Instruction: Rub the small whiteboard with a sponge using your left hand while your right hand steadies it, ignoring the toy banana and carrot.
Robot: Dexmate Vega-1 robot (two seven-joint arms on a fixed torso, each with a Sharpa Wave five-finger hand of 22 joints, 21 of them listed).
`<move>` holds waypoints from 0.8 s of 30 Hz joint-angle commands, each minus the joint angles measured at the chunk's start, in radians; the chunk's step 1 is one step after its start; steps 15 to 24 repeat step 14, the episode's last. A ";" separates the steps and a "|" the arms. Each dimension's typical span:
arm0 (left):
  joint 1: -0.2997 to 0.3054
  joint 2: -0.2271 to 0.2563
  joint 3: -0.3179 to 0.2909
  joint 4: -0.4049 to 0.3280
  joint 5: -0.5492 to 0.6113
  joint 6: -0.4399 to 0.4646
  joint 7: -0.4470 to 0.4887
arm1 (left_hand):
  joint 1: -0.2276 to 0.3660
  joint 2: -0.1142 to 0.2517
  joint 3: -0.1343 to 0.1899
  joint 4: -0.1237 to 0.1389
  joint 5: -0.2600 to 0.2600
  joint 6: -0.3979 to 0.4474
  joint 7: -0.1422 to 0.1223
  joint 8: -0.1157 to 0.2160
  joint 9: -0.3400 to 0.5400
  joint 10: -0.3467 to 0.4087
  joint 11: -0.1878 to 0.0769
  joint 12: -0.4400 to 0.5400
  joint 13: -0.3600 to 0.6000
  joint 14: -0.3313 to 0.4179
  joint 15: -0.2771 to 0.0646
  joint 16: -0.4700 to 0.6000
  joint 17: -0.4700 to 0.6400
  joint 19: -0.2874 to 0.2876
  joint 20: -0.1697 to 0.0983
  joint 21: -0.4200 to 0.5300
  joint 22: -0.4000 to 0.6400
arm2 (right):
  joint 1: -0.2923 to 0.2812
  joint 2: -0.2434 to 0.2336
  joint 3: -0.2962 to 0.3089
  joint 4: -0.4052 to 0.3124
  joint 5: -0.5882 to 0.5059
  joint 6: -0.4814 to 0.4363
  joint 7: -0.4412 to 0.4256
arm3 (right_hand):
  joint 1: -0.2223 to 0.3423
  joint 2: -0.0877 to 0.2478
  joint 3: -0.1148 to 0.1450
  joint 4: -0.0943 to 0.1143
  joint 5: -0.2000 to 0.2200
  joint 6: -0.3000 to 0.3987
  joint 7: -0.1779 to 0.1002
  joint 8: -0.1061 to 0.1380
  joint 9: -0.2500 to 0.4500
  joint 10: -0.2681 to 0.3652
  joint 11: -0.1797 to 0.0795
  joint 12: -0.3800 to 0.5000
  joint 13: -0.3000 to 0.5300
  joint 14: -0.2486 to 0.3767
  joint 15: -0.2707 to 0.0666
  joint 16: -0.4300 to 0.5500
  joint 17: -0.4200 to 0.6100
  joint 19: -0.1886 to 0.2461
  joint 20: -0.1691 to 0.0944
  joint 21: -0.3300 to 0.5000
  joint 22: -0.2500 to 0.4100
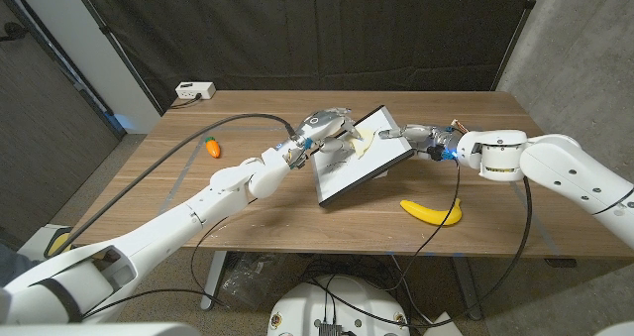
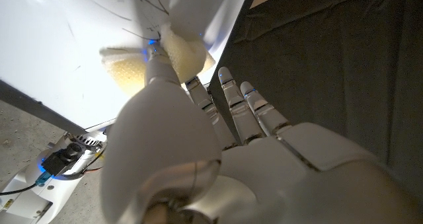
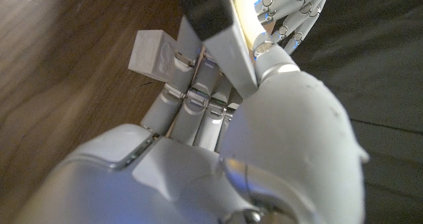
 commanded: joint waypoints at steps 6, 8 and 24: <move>0.040 0.013 -0.013 -0.028 -0.014 0.033 -0.001 | 0.005 0.003 -0.001 0.006 0.005 0.006 0.001 0.003 0.005 0.002 0.002 0.000 0.003 -0.004 -0.145 0.003 0.003 -0.001 -0.062 0.000 0.002 | 0.032 0.009 -0.024 0.014 -0.007 -0.009 0.003 | 0.120 0.112 0.008 0.003 0.005 0.008 -0.005 0.006 0.005 0.006 -0.003 0.006 0.003 0.089 -0.087 0.010 0.002 0.008 -0.043 0.005 0.002; 0.040 0.015 -0.013 -0.029 -0.013 0.032 -0.001 | 0.005 0.003 -0.001 0.006 0.005 0.006 0.001 0.003 0.005 0.001 0.002 0.000 0.003 -0.004 -0.145 0.003 0.003 -0.001 -0.063 0.000 0.002 | 0.039 0.012 -0.029 0.019 -0.010 -0.011 0.005 | 0.119 0.112 0.008 0.004 0.004 0.008 -0.004 0.006 0.005 0.003 -0.007 0.005 0.003 0.089 -0.087 0.010 0.002 0.007 -0.043 0.004 0.001; 0.034 0.016 -0.012 -0.026 -0.012 0.029 -0.006 | 0.006 0.003 0.000 0.006 0.005 0.003 0.000 0.002 0.005 0.000 0.001 0.000 0.003 -0.005 -0.145 0.003 0.003 -0.001 -0.062 0.000 0.002 | 0.052 0.022 -0.039 0.030 -0.017 -0.013 0.010 | 0.117 0.112 0.008 0.005 0.004 0.009 -0.004 0.006 0.005 0.004 -0.008 0.006 0.003 0.089 -0.086 0.010 0.002 0.005 -0.043 0.002 -0.003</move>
